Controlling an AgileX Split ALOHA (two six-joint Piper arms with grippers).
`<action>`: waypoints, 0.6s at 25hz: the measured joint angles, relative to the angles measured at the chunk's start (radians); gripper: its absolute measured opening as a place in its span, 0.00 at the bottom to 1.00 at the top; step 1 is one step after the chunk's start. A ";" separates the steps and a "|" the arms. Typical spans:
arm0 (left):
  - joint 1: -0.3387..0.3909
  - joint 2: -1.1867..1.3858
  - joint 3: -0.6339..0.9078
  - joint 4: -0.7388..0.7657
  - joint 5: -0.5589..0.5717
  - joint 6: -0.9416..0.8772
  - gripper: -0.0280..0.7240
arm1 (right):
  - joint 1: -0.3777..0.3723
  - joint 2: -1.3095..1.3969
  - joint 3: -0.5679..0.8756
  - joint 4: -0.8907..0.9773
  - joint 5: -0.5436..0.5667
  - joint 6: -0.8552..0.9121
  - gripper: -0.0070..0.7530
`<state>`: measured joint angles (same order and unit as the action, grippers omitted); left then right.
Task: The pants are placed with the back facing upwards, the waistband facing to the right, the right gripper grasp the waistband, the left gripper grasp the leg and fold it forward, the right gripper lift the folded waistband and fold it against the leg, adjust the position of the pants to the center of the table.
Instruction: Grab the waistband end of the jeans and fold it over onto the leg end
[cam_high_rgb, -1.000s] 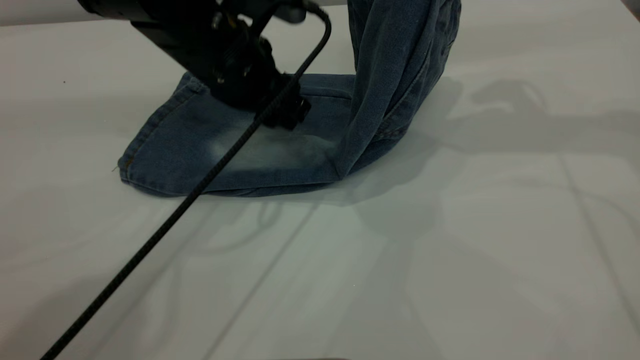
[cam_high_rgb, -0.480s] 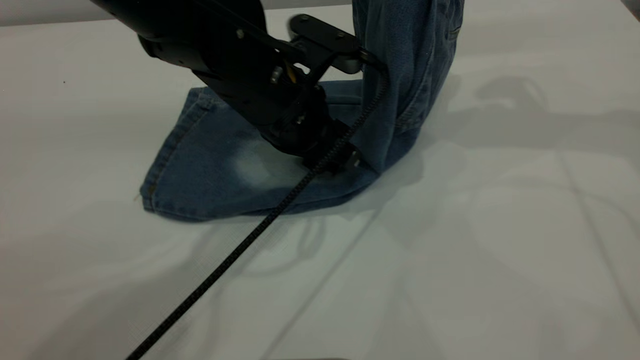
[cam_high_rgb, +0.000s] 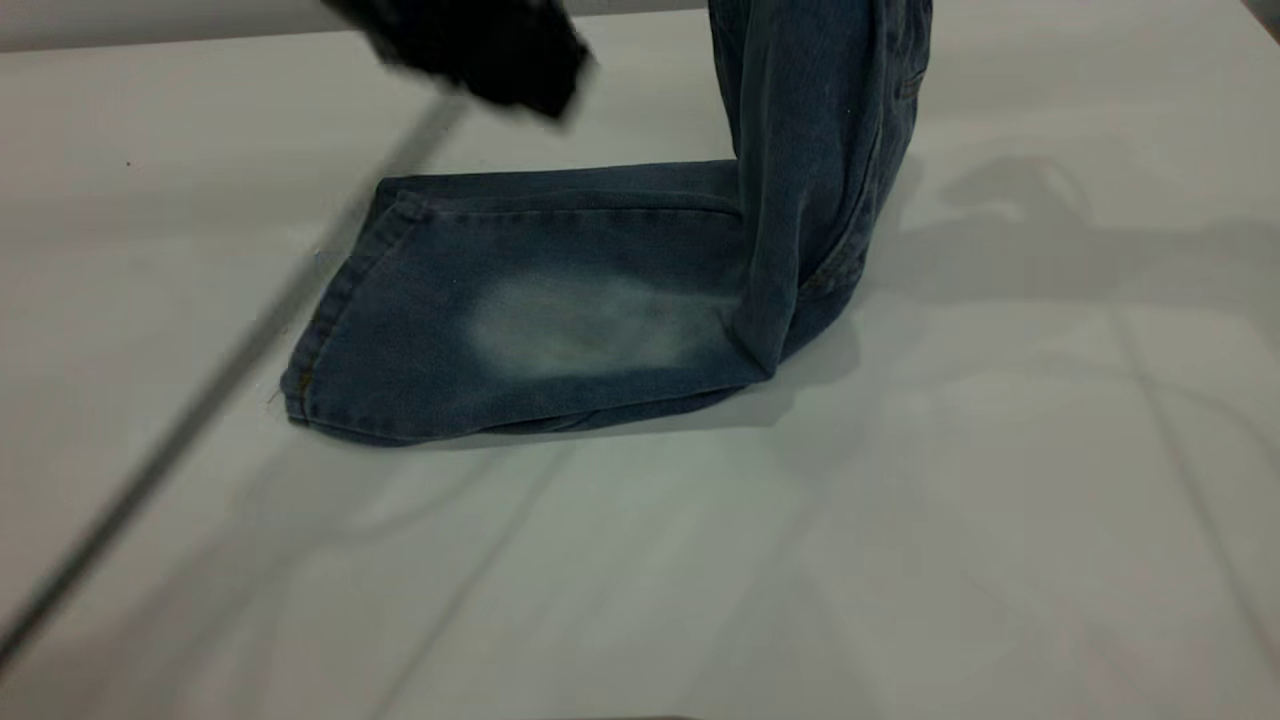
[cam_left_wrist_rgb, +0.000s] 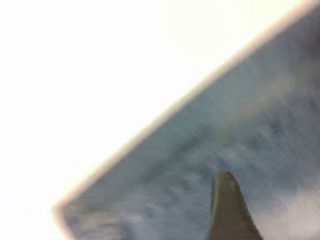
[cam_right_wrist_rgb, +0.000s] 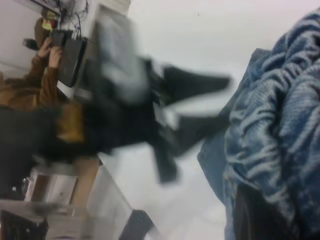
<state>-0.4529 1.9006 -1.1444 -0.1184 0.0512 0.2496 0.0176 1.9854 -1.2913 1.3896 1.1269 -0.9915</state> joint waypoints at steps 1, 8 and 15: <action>0.022 -0.047 0.000 0.000 0.010 0.001 0.56 | 0.015 0.000 0.000 -0.003 -0.013 -0.003 0.13; 0.112 -0.352 0.000 0.001 0.056 0.002 0.56 | 0.241 0.008 0.000 0.001 -0.365 -0.025 0.13; 0.113 -0.512 0.002 0.003 0.103 0.002 0.56 | 0.473 0.081 0.000 0.053 -0.656 -0.169 0.13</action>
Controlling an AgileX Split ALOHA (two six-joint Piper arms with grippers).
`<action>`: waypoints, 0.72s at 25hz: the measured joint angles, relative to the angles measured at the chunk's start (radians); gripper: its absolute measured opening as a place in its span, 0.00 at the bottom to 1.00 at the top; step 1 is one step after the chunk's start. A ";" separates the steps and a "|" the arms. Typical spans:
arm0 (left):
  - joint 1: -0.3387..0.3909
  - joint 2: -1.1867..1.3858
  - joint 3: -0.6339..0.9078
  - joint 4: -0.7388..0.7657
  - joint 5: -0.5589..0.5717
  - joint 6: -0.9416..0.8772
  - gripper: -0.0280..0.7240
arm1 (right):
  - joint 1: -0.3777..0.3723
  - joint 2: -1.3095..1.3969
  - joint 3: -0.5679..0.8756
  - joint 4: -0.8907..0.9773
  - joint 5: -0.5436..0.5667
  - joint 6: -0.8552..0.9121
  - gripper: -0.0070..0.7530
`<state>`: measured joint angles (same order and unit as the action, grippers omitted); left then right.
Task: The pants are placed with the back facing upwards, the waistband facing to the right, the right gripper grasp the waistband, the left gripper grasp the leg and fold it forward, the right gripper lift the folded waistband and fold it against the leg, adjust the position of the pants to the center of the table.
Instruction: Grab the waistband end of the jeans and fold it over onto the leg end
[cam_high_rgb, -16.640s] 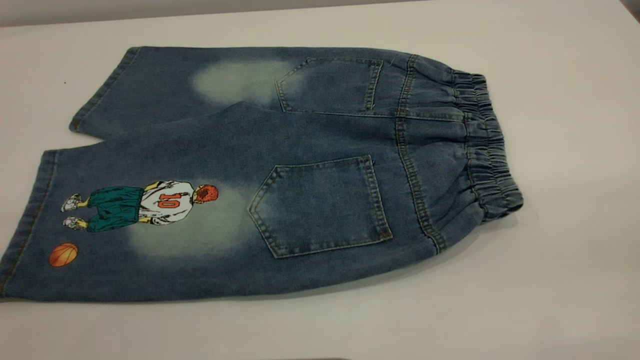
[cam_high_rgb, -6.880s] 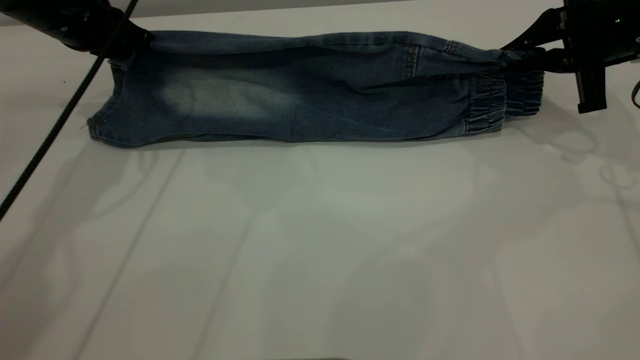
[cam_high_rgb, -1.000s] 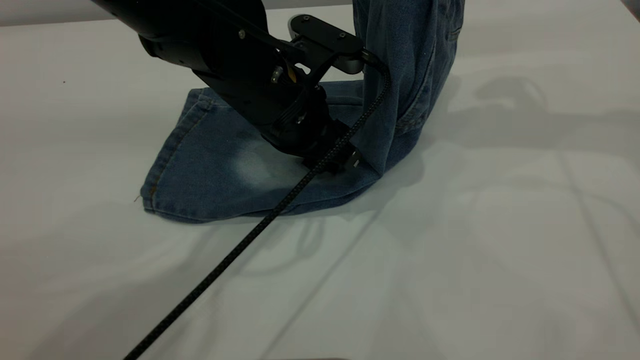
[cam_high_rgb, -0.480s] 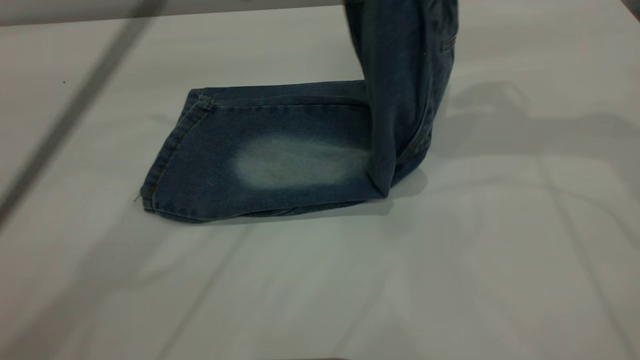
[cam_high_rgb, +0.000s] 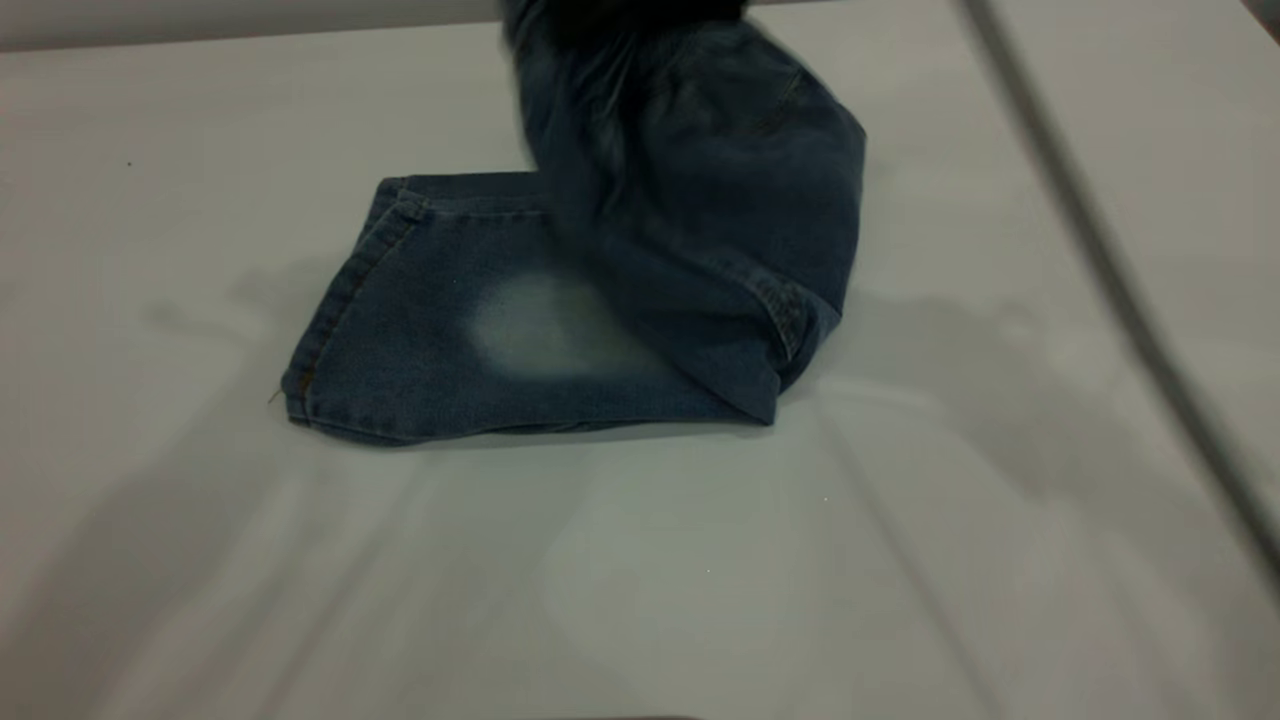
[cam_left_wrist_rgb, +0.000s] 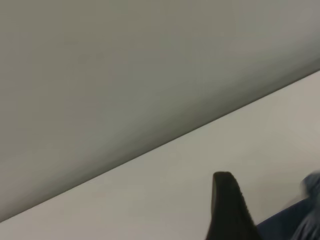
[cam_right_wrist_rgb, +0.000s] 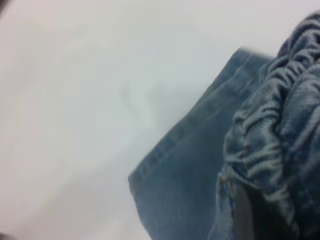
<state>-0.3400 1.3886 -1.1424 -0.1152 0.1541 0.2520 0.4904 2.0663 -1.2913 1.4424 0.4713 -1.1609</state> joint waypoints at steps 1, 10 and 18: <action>0.000 -0.009 0.000 0.000 0.010 0.000 0.56 | 0.025 0.017 0.000 0.019 -0.018 -0.028 0.13; 0.000 -0.009 0.006 -0.001 0.149 0.000 0.56 | 0.108 0.128 -0.022 0.180 -0.101 -0.185 0.32; 0.000 -0.006 0.006 -0.001 0.174 0.000 0.56 | 0.148 0.128 -0.075 0.152 0.080 -0.091 0.83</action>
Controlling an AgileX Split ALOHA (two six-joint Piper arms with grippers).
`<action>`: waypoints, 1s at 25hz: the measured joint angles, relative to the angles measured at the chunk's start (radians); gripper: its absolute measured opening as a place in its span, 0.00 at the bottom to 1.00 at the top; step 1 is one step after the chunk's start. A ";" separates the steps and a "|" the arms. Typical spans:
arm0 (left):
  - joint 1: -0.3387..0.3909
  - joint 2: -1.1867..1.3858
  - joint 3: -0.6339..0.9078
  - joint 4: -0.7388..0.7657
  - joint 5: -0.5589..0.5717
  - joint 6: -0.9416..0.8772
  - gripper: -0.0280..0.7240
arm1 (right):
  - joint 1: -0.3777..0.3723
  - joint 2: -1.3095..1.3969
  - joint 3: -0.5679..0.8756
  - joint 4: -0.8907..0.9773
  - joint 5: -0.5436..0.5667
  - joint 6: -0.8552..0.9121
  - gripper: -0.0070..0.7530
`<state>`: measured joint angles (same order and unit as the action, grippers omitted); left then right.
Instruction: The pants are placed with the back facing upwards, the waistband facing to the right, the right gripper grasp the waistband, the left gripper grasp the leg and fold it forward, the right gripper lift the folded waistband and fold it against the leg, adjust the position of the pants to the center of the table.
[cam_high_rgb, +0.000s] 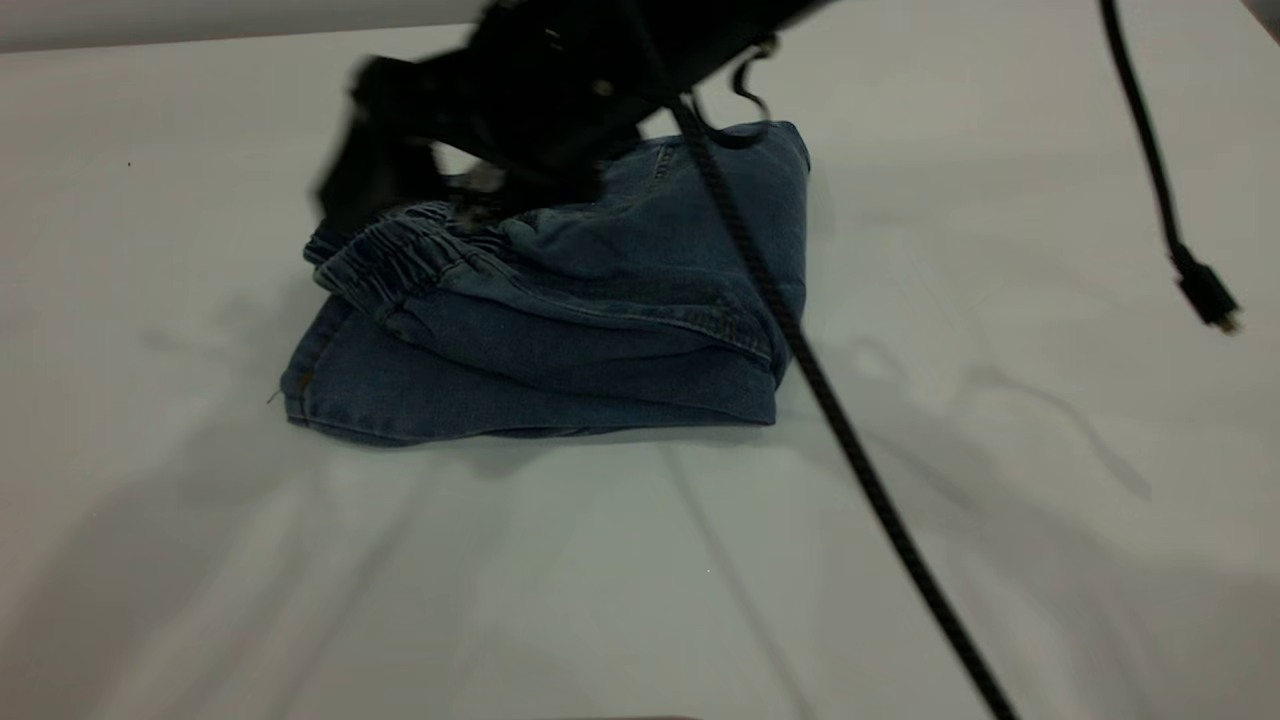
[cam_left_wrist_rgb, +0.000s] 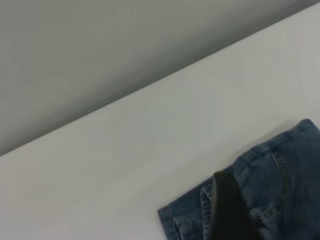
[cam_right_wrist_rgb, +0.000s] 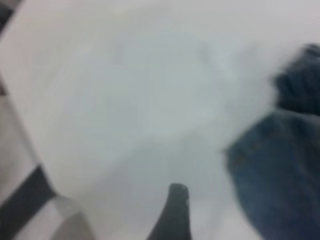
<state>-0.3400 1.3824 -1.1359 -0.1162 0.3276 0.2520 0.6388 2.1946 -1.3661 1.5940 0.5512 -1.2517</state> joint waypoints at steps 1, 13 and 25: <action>0.000 0.001 0.000 0.000 0.005 0.000 0.56 | 0.009 0.000 -0.017 -0.018 0.000 0.044 0.85; 0.000 0.001 0.000 0.000 0.005 0.000 0.56 | 0.065 0.084 -0.383 -1.200 0.207 1.368 0.71; 0.000 0.001 0.000 -0.005 0.015 0.000 0.56 | 0.088 0.310 -0.693 -1.509 0.400 1.877 0.71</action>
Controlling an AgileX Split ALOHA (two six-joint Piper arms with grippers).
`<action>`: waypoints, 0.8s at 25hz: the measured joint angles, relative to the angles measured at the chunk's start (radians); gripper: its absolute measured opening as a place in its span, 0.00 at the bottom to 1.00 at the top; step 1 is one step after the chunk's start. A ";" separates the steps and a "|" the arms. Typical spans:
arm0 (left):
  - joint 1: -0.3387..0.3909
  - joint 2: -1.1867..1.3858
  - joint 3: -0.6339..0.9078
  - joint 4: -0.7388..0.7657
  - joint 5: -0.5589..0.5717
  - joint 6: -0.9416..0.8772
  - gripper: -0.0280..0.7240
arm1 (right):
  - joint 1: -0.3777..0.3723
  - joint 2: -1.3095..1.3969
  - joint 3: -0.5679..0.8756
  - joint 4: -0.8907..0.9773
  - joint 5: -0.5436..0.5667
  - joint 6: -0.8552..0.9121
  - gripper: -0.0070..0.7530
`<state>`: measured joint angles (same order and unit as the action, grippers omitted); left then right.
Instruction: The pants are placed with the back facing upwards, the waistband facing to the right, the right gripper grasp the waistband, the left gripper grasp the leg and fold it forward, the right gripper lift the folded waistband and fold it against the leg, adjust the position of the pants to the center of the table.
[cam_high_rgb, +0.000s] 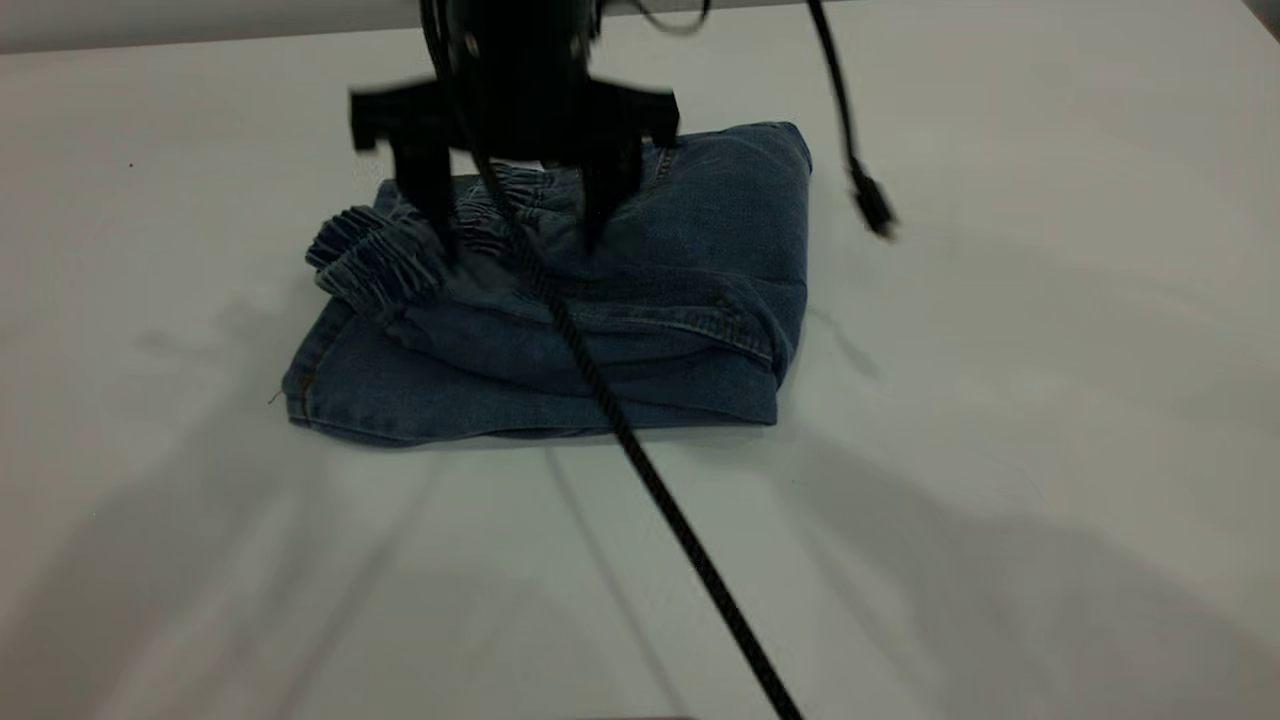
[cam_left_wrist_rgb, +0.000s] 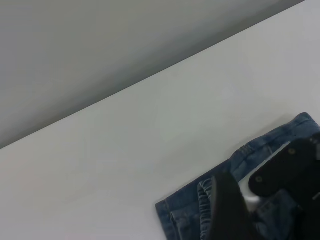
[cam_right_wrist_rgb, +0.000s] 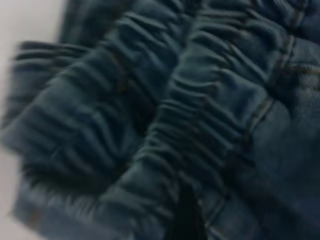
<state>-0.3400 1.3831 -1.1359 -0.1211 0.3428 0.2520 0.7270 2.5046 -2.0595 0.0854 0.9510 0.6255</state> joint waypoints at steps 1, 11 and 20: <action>0.000 0.000 0.000 -0.004 0.001 0.000 0.56 | 0.000 0.011 0.000 0.000 0.005 0.006 0.71; 0.000 0.000 0.000 -0.008 0.002 0.000 0.56 | 0.001 0.045 0.000 -0.010 0.108 -0.034 0.71; 0.000 0.000 0.000 -0.008 0.002 0.000 0.56 | 0.001 0.046 0.000 -0.072 0.220 -0.096 0.71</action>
<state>-0.3400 1.3831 -1.1359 -0.1296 0.3446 0.2520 0.7278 2.5503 -2.0595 0.0134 1.1710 0.5291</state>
